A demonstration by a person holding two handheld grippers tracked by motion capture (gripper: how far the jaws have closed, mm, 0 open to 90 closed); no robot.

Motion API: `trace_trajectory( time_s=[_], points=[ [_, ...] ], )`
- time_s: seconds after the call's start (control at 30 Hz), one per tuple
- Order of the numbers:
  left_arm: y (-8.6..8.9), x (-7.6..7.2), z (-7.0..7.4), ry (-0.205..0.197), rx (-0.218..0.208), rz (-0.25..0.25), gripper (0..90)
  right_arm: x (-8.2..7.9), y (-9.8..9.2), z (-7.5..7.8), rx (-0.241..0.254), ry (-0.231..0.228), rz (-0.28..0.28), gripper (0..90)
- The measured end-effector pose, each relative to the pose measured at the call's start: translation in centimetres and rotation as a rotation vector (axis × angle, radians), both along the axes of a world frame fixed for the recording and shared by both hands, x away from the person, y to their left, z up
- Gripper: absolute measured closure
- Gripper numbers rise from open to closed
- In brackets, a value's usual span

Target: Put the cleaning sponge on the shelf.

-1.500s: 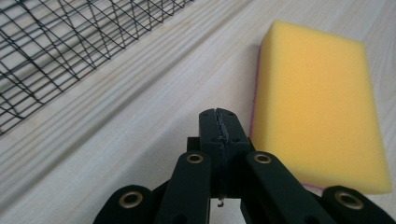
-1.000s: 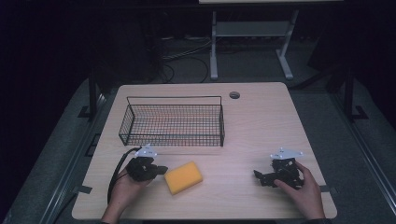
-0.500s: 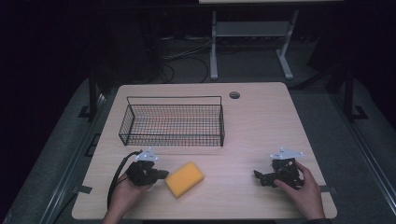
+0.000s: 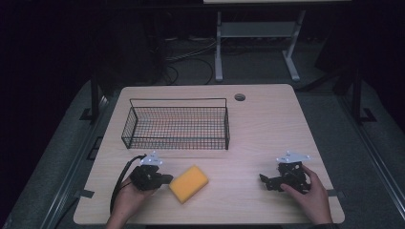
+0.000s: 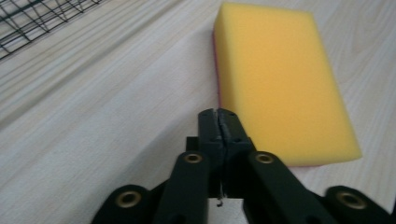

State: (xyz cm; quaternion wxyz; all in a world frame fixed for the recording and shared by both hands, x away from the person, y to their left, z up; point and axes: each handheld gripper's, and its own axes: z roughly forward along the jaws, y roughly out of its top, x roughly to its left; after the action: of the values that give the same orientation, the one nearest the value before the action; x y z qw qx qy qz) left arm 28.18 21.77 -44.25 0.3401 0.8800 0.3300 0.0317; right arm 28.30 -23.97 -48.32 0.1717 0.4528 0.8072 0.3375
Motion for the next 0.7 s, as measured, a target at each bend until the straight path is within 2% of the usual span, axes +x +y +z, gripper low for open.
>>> trace_trajectory(
  time_s=[0.2,0.23,0.27,0.3,0.47,0.53,0.7],
  points=[
    [0.5,0.3,0.4,0.006,0.006,0.037,68.5,0.0,0.0,0.0,0.0,0.0,0.0,0.4],
    [0.6,0.4,0.5,0.007,0.005,0.049,60.9,0.0,0.0,0.0,0.001,0.001,-0.001,0.4],
    [0.7,0.5,0.5,0.014,0.006,0.056,60.9,0.0,0.0,0.0,0.001,0.001,-0.001,0.4],
    [0.8,0.5,0.6,0.016,0.013,0.061,54.3,0.0,0.0,0.0,0.001,0.001,-0.001,0.4],
    [1.0,0.7,0.7,0.019,0.017,0.074,38.8,0.0,0.0,0.0,0.001,0.001,0.0,0.4],
    [0.9,0.7,0.7,0.021,0.027,0.074,36.4,0.0,0.0,0.0,0.001,0.001,0.0,0.4],
    [0.6,0.5,1.2,0.013,0.045,0.082,18.2,0.0,0.0,0.0,0.0,-0.001,0.001,0.4]
  ],
)
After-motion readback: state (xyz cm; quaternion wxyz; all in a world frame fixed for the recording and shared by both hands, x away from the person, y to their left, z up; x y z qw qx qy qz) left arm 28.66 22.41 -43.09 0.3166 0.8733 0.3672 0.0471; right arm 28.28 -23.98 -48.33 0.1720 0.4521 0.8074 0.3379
